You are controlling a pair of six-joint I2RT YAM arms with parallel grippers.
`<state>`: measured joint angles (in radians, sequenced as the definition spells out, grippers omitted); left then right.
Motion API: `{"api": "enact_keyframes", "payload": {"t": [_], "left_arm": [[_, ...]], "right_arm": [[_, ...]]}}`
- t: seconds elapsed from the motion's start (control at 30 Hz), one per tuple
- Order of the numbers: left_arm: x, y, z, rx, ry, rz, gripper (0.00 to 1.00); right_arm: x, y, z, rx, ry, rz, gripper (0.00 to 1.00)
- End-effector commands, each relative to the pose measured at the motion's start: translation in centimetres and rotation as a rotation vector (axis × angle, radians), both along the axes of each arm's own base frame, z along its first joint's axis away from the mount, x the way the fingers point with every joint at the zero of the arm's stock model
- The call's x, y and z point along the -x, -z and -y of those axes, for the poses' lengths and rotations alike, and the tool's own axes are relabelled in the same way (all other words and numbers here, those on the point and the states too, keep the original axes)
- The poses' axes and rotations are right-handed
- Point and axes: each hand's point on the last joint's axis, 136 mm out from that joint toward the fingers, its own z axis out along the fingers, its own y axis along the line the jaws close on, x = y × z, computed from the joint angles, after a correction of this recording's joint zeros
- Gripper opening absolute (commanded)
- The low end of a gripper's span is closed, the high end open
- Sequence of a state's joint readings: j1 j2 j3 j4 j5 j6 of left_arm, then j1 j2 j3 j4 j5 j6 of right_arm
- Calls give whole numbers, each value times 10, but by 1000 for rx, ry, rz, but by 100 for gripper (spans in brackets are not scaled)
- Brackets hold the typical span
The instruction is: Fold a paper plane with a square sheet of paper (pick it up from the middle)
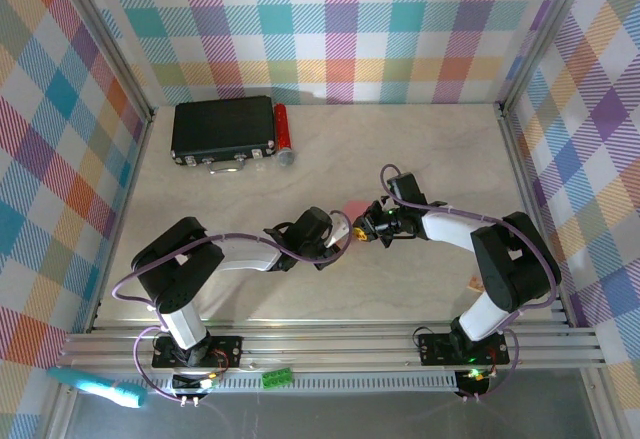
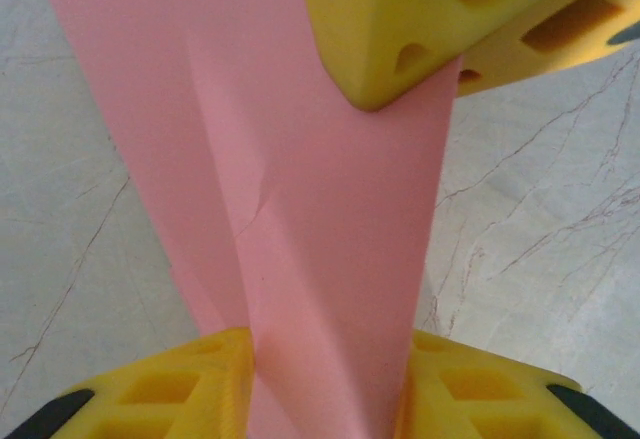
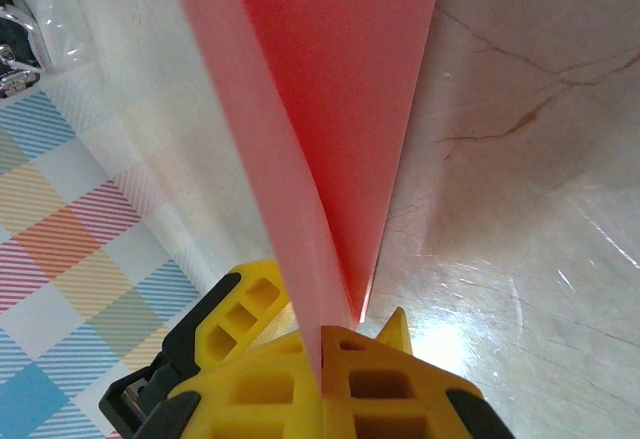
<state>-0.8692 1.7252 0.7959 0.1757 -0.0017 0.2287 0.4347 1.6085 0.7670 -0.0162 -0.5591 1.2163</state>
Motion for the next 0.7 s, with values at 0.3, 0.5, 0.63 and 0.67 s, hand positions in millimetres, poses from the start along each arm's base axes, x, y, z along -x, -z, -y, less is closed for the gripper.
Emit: {"api": "enact_keyframes", "payload": {"t": [0.3,0.5,0.63,0.67], "left_arm": [[0,-18,13,62,20,20,39],[0,-17,15,56,27,13,38],[1,-16,16,59,30,10,38],[0,-16,16,60,29,9,36]], "right_arm": [[5,7,1,-11,-15,-29,7],[5,10,1,-9,-19,-35,7],[7,13,0,-8,-23,-45,7],[8,14,1,-8,-24,-48,7]]}}
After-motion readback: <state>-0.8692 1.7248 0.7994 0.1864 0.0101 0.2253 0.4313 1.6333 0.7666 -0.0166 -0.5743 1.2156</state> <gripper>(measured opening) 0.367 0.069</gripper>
